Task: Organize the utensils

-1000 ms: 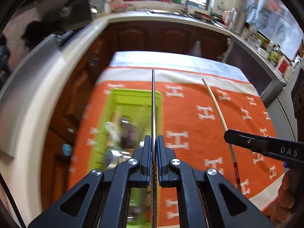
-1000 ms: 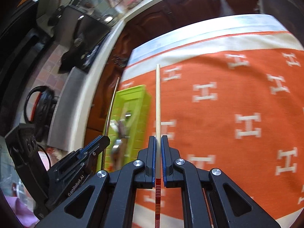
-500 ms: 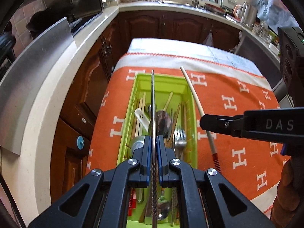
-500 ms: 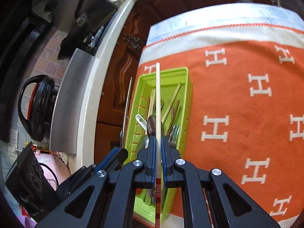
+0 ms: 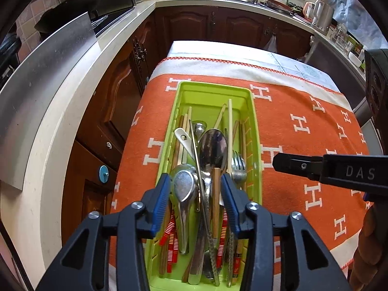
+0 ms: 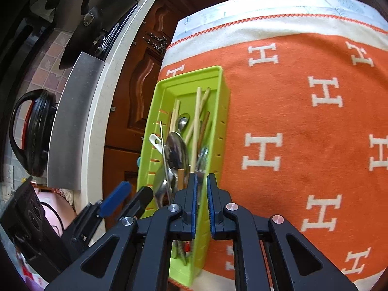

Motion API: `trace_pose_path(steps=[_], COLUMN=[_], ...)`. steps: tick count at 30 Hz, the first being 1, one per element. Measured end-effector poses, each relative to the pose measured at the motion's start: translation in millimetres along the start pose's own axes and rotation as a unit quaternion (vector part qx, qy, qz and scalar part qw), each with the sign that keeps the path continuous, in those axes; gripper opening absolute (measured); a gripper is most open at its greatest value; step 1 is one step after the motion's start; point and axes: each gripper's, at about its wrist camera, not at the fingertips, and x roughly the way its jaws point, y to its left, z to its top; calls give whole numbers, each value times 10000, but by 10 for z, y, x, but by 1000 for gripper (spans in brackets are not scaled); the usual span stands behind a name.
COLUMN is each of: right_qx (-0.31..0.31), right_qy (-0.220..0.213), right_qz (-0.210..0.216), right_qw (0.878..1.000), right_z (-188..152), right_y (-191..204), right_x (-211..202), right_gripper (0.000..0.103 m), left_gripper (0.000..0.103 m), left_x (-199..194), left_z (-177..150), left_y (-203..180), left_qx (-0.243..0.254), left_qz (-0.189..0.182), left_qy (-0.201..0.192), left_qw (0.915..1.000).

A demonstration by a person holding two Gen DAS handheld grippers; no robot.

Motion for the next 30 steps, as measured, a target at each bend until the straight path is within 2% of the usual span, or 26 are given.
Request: trace_pose_path(steps=[4,7,10,12,13,19,21,24,30], right_qx=[-200,-351,-476,-555,-609,-858,-897,-940,-1200], right_qy=[-141,-241,-313,-351,-381,-578,-687,-881,-1090], right_qz=[-108,-164,-202,-225,-248,-329,-424,-563,-1051], right_qw=[9996,9990,9982,9976,9971,9941,9927,9901,9812], right_z=[-49,-94,-141,-181,-208,-389,-445,-565,-821], right_y=[-32,-53,-63,-80,-92,-176,-237,-383,-620], right_x=[-148,-269,-374,-440,-480,-698,-790,-969,-1226], right_gripper=[8,8,8,10,11,22,29,36,39], left_gripper=[47,52,62,75,77,96,101,102,102], left_x=[-54,-105,-168,-201,-229,-349,-364,-350,-405], left_z=[-13,-27,-46,-56,-68,-141,-189,-251,-333], left_y=[-81,-156,-220,-241,-257,-359,-401,-473,-696], left_qx=[68,143,159,143,140,-1,-77,-224,-377], left_qz=[-33,-34,8,49,70,2,-47,-221,-461], left_qy=[-50,-92,-137,-160,-194,-245,-228,-85,-37], left_qw=[10000,9999,9998,9998,9997,9997,9997,9995,9982])
